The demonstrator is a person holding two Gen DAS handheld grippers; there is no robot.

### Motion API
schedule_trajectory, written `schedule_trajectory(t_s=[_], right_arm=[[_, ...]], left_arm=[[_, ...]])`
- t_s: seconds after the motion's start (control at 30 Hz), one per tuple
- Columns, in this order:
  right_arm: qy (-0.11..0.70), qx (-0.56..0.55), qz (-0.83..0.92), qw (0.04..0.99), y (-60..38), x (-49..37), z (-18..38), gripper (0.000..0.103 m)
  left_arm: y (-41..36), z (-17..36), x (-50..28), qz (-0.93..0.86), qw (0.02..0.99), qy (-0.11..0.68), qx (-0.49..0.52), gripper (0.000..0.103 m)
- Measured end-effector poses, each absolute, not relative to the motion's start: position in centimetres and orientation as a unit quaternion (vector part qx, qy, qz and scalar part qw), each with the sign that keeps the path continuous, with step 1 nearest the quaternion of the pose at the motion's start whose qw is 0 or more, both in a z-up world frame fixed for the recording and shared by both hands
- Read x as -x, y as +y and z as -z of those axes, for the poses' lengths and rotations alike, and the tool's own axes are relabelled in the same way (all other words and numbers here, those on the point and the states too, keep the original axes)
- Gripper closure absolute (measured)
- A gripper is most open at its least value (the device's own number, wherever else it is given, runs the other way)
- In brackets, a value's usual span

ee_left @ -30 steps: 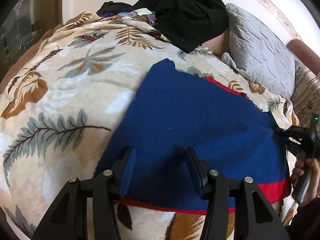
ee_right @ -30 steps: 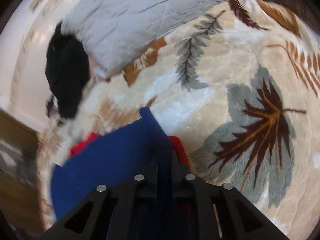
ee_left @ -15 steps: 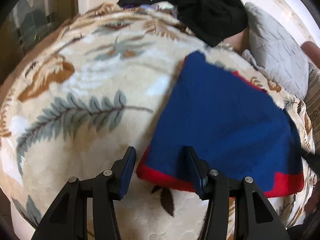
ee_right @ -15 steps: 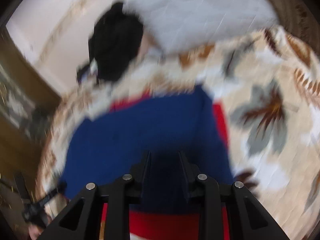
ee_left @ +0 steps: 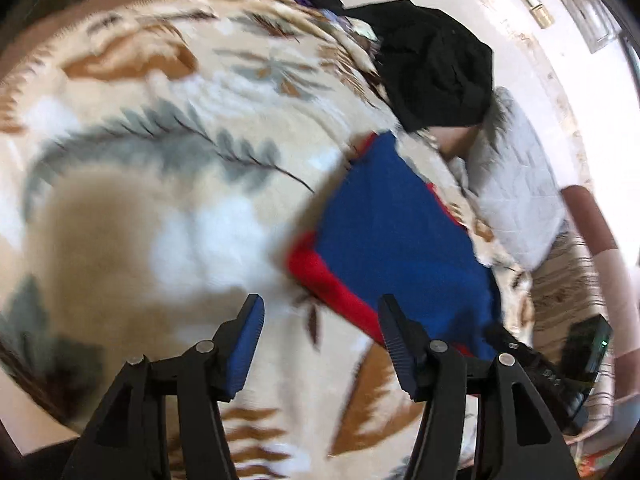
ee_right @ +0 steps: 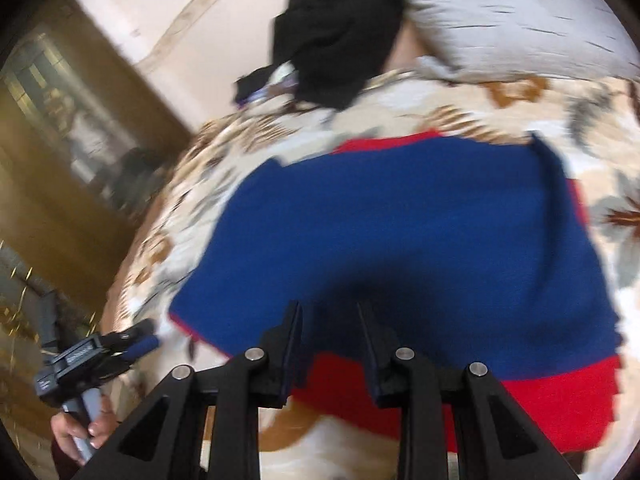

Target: Fold small clothes

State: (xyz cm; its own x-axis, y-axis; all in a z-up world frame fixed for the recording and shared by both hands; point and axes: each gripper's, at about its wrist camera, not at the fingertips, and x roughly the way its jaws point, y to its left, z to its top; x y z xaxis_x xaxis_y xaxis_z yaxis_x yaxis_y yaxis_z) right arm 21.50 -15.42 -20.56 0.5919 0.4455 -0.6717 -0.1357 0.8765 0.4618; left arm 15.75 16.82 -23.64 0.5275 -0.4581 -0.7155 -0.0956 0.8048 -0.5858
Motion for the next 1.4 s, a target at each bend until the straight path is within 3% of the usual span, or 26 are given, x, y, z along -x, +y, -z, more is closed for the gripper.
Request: schedule_trajectory(t_s=[0.27, 0.43, 0.47, 0.53, 0.63, 0.77, 0.83, 0.9, 0.97, 1.0, 1.1, 1.4], right_arm=[[0.415, -0.175, -0.135, 0.883, -12.3, -22.4, 22.1, 0.075], [0.455, -0.189, -0.114, 0.863, -14.3, -24.4, 24.4, 0.077], [0.457, -0.189, -0.117, 0.861, -14.3, -24.4, 24.3, 0.077], [0.458, -0.199, -0.124, 0.857, -14.6, -24.3, 24.2, 0.077], [0.453, -0.225, -0.136, 0.852, -15.6, -23.9, 23.7, 0.077], [0.418, -0.236, -0.122, 0.869, -17.5, -23.0, 22.3, 0.077], [0.43, -0.247, -0.107, 0.862, -18.6, -23.2, 22.9, 0.078], [0.472, -0.262, -0.103, 0.835, -19.4, -23.7, 24.9, 0.077], [0.466, -0.28, -0.115, 0.831, -20.1, -23.3, 24.7, 0.078], [0.468, -0.283, -0.119, 0.829, -20.3, -23.1, 24.5, 0.078], [0.449, -0.304, -0.118, 0.832, -21.9, -22.0, 23.6, 0.074], [0.397, -0.401, -0.128, 0.815, -28.6, -20.8, 21.9, 0.074]], left_arm=[[14.2, 25.9, -18.7, 0.097, 0.84, 0.441, 0.3, 0.043], [13.6, 26.2, -20.1, 0.104, 0.847, 0.413, 0.318, 0.044], [13.5, 26.2, -20.3, 0.103, 0.848, 0.412, 0.317, 0.047], [13.3, 26.1, -20.6, 0.105, 0.853, 0.41, 0.307, 0.078], [13.4, 26.1, -20.9, 0.101, 0.858, 0.404, 0.299, 0.083], [13.6, 25.9, -20.9, 0.103, 0.86, 0.4, 0.3, 0.083], [13.3, 26.0, -21.3, 0.102, 0.859, 0.404, 0.298, 0.075], [12.9, 25.9, -21.3, 0.098, 0.862, 0.401, 0.295, 0.074], [12.5, 25.6, -21.3, 0.094, 0.869, 0.395, 0.283, 0.075], [12.3, 25.1, -21.1, 0.09, 0.878, 0.384, 0.273, 0.087], [11.1, 23.0, -20.4, 0.101, 0.899, 0.35, 0.242, 0.09], [0.9, 17.4, -15.8, 0.232, 0.935, 0.26, 0.057, 0.092]])
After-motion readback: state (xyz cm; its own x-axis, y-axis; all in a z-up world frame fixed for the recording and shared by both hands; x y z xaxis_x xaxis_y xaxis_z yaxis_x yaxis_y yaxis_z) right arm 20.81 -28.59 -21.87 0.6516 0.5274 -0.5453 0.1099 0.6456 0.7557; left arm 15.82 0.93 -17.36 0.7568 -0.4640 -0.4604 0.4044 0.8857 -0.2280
